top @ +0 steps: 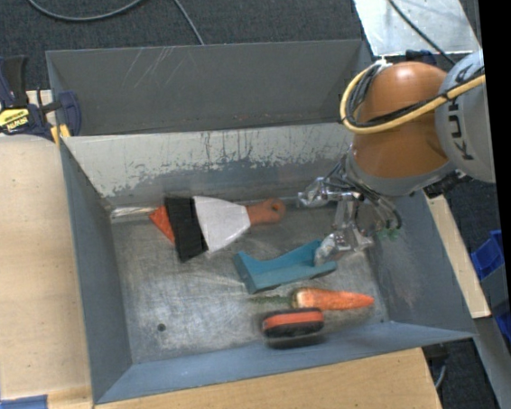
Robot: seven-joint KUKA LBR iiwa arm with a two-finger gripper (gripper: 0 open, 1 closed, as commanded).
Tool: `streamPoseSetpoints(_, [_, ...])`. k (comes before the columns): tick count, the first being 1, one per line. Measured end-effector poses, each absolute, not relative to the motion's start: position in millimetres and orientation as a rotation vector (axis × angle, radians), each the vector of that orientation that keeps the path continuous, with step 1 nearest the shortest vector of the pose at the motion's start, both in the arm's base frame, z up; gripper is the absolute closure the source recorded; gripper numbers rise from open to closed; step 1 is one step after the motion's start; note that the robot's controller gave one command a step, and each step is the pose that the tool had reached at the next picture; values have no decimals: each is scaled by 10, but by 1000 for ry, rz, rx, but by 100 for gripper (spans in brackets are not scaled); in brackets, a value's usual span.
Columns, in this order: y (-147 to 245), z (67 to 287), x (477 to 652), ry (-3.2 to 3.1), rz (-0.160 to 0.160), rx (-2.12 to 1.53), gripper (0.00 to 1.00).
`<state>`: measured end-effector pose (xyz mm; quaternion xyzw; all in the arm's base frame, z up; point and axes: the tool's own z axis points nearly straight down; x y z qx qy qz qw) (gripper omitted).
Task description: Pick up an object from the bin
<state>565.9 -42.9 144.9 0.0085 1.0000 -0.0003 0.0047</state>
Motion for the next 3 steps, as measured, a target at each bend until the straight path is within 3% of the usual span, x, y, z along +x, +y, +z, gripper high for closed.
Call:
streamPoseSetpoints(1, [-279, 929, 5338, 3088, -17, -207, 100])
streamPoseSetpoints(2, [-279, 929, 5337, 3088, -17, -208, 100])
streamPoseSetpoints(3, [-269, 1268, 5292, 3138, -1, -218, 100])
